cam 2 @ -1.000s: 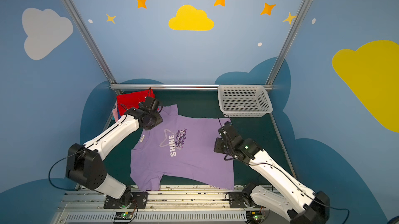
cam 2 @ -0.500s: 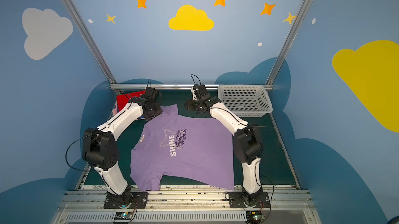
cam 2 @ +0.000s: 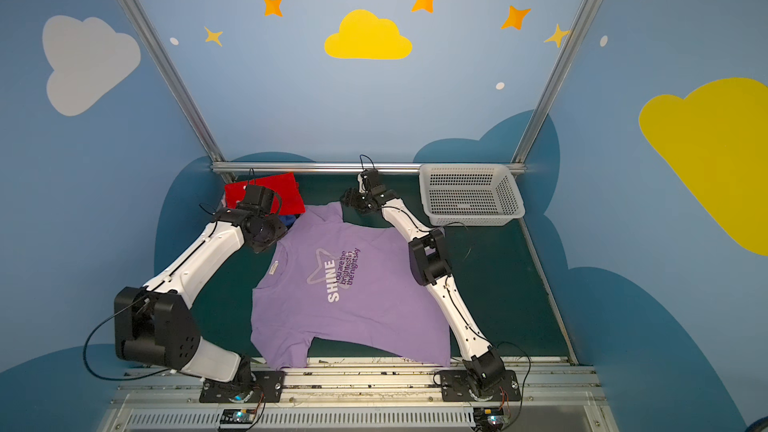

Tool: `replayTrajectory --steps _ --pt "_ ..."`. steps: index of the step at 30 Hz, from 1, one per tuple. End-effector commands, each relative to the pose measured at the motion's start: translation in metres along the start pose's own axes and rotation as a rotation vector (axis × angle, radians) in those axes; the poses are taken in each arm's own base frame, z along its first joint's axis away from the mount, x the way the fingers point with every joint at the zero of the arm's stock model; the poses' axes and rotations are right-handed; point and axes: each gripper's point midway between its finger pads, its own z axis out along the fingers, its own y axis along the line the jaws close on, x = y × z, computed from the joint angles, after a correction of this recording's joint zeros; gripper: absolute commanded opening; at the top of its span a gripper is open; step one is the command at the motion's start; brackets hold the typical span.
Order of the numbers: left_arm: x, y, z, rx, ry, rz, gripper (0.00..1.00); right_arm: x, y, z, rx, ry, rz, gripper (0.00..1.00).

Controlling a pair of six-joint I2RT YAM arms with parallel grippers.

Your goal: Fold and stack the t-shirts

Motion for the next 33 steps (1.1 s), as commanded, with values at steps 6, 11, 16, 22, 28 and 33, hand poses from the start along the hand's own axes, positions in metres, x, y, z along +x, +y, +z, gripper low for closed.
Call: replayTrajectory --steps 6,11,16,22,28,33 --pt "0.024 0.025 0.008 -0.043 0.064 0.021 0.42 0.018 0.029 0.028 -0.105 -0.018 0.038 0.7" --pt "0.031 0.038 0.007 -0.063 0.075 0.014 0.42 0.034 0.029 0.045 -0.124 -0.007 0.063 0.6" --pt "0.033 0.047 0.004 -0.075 0.075 0.008 0.42 0.028 0.035 0.044 -0.147 -0.032 0.059 0.28" --pt "0.037 0.052 0.005 -0.078 0.092 0.003 0.42 0.006 0.072 0.019 -0.226 -0.067 -0.042 0.04" --pt "0.033 0.059 0.006 -0.07 0.1 -0.033 0.43 0.016 0.108 -0.009 -0.31 -0.02 -0.168 0.0" --pt "0.012 0.041 0.005 0.03 0.083 -0.097 0.58 0.025 0.131 -0.029 -0.353 -0.008 -0.246 0.0"
